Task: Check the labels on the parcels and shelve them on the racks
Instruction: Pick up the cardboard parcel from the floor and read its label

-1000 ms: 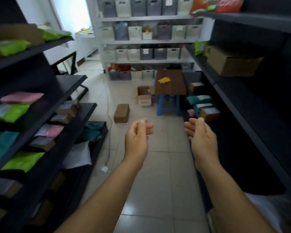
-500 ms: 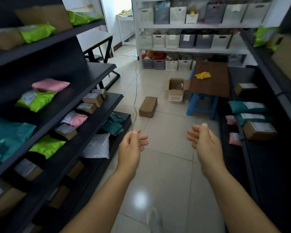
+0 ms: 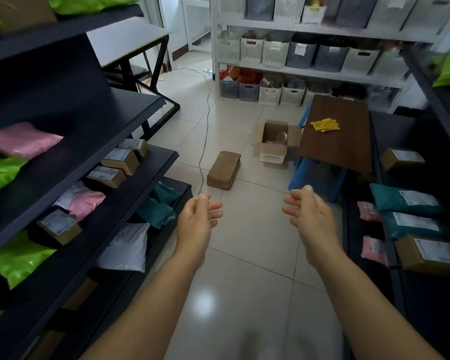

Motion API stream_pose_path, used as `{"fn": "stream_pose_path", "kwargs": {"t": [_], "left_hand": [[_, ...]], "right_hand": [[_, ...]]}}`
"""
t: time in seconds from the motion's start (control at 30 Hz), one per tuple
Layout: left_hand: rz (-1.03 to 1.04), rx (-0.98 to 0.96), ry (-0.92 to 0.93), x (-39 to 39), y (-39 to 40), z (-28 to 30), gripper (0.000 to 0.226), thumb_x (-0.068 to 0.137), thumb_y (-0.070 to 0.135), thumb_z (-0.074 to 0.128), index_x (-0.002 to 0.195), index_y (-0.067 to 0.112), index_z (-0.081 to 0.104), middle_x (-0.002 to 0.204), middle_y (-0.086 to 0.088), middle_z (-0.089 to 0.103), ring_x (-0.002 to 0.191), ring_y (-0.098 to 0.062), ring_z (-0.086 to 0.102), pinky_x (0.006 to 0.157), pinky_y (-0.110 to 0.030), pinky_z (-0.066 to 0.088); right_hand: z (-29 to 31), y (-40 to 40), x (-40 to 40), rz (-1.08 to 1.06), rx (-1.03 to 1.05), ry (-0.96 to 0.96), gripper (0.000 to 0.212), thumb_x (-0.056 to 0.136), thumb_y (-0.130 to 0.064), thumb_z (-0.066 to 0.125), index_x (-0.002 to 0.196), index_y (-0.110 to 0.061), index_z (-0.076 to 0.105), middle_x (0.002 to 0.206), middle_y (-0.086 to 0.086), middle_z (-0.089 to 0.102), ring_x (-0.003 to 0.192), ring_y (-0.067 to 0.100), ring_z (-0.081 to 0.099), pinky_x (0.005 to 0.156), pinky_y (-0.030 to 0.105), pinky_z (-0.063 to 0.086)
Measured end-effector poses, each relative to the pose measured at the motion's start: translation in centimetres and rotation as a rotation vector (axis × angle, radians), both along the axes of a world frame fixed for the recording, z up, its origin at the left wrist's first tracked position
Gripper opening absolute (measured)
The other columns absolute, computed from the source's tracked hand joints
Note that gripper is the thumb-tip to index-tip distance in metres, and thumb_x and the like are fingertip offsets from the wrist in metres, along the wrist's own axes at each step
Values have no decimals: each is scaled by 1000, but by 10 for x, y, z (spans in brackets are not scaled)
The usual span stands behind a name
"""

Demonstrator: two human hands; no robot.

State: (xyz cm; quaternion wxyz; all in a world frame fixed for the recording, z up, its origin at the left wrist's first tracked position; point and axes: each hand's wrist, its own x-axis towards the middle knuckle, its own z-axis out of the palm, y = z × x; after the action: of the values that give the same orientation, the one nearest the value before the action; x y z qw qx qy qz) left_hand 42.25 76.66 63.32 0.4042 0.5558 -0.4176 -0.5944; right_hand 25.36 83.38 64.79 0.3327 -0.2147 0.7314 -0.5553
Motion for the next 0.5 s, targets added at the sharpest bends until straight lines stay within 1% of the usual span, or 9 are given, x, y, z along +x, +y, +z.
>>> {"fn": "stream_pose_path", "kwargs": {"t": [0.1,0.17,0.27,0.33,0.4,0.5], "left_hand": [[-23,24,-33,-37,-47,-7,19,104,25,47,93,25,62,102,-2,73,94,-19,69,91,-34,54],[-44,28,-58,-65,-81,-11,20,104,26,47,91,25,61,100,1,72,100,-20,68,96,-36,53],[-48,47,-106,-108,-131,-18,17,103,29,48,92,27,60,100,6,70,109,-18,65,103,-40,50],[-44,68,-132,-135,-164,-23,15,102,31,49,93,28,60,100,7,70,110,-17,64,107,-43,49],[-36,104,-151,-154,-193,-27,14,102,31,49,94,28,60,101,7,71,110,-16,64,107,-43,48],[-5,142,-159,-174,-241,-35,13,102,30,50,95,27,60,99,6,71,105,-14,65,104,-39,50]], "right_hand": [[-11,-51,-33,6,25,-11,41,101,-42,29,115,-19,60,106,-4,66,101,14,62,99,43,46],[-20,-88,-58,16,36,-30,42,102,-42,29,116,-18,60,106,-3,65,101,15,62,99,44,46],[-31,-147,-103,23,42,-61,42,102,-42,29,114,-16,60,105,-1,65,101,16,63,100,45,46],[-36,-187,-134,23,58,-88,42,102,-42,29,115,-15,60,105,0,65,101,17,63,100,45,45],[-39,-223,-156,28,68,-103,41,102,-41,30,113,-15,59,105,1,65,101,18,63,100,44,46],[-46,-278,-180,54,91,-103,39,101,-41,31,109,-16,60,103,2,66,97,18,63,98,43,47]]}}
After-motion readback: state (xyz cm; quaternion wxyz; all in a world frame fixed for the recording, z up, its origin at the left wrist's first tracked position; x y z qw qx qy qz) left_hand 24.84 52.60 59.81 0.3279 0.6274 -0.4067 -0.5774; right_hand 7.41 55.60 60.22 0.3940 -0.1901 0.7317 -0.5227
